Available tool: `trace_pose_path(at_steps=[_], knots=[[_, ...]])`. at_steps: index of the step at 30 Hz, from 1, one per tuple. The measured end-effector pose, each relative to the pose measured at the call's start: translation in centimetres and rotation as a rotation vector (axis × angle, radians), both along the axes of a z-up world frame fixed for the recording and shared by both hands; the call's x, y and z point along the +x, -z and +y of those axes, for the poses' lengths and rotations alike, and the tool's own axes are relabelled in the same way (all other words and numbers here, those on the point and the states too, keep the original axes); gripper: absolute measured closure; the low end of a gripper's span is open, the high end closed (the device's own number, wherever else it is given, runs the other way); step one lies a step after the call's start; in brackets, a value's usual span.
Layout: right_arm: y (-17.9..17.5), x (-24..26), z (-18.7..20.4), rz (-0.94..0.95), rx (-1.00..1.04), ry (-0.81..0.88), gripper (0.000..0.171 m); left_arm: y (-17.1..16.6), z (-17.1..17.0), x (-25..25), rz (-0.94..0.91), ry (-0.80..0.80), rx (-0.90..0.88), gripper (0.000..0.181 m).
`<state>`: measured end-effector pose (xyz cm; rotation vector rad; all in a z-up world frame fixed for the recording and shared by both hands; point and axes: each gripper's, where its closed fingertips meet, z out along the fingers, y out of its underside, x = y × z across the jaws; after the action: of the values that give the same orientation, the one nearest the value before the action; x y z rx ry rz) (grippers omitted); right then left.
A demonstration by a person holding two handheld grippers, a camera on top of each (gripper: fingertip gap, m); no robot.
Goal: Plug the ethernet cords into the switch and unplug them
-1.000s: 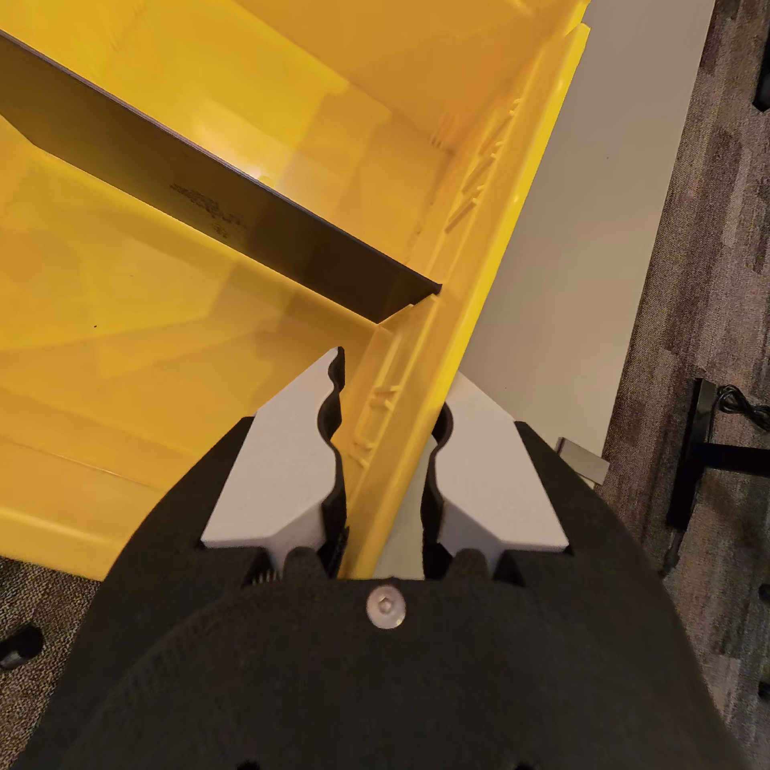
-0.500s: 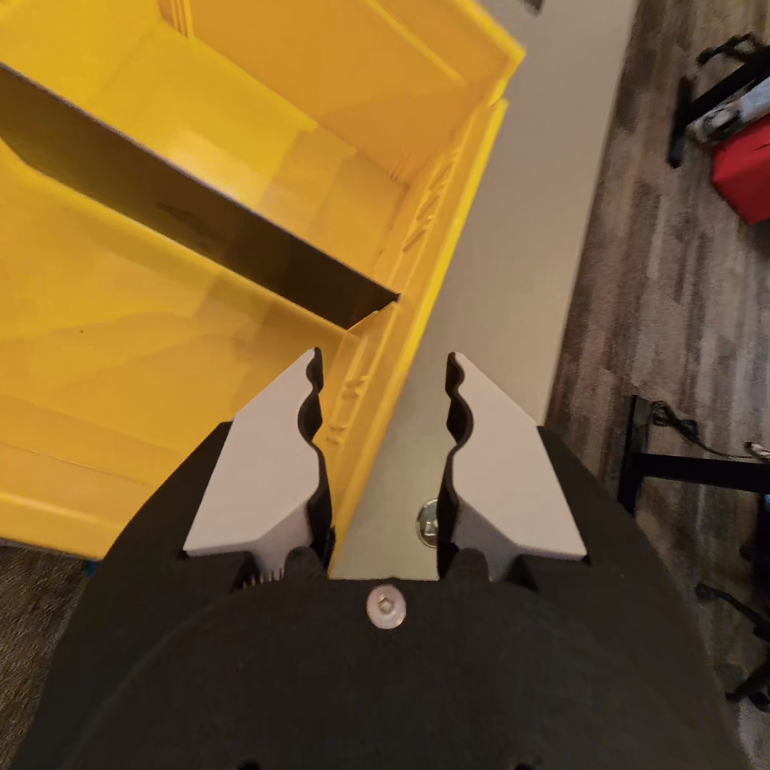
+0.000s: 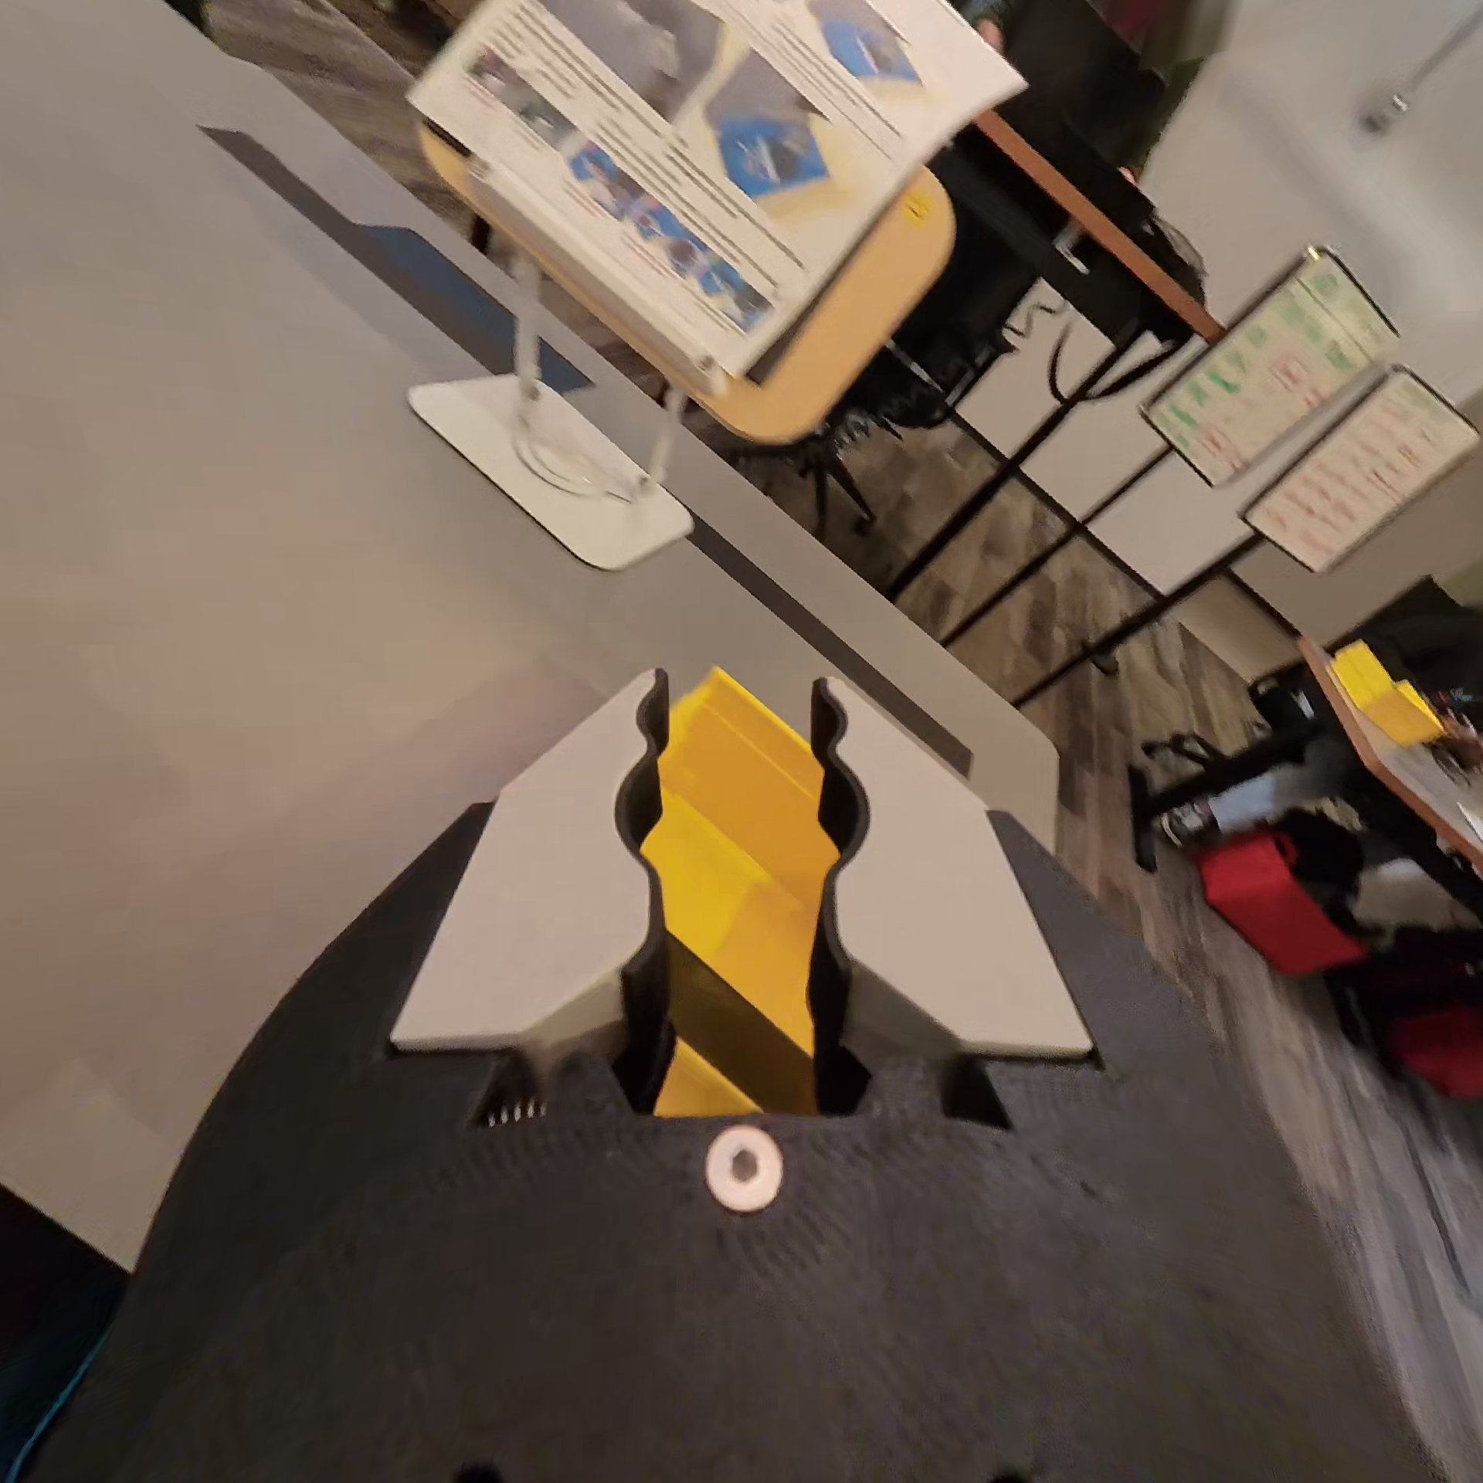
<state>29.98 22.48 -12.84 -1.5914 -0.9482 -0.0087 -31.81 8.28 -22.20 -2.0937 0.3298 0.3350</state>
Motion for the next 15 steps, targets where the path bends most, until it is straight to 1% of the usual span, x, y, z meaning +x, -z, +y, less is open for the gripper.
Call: trace_pose_path(at_steps=[2,6,8,12,15], knots=[[0.2,-3.6,-0.9,0.001,-0.001,-0.074,0.139,1.1,0.5,0.9,-0.01,0.032,-0.037,0.129],[1.4,-10.2,-2.9,0.044,-0.058,-0.21,0.142,1.9,1.7,1.3,-0.076,0.052,-0.029,0.13],[2.5,-13.3,-4.1,0.055,-0.101,-0.281,0.143,2.4,2.2,1.3,-0.092,0.058,-0.031,0.13],[5.1,-18.6,-6.2,0.035,-0.175,-0.385,0.143,4.2,3.2,0.7,-0.102,0.057,-0.089,0.13],[6.5,-21.9,-7.6,0.05,-0.224,-0.452,0.143,4.6,4.2,0.6,-0.093,0.075,-0.087,0.134]])
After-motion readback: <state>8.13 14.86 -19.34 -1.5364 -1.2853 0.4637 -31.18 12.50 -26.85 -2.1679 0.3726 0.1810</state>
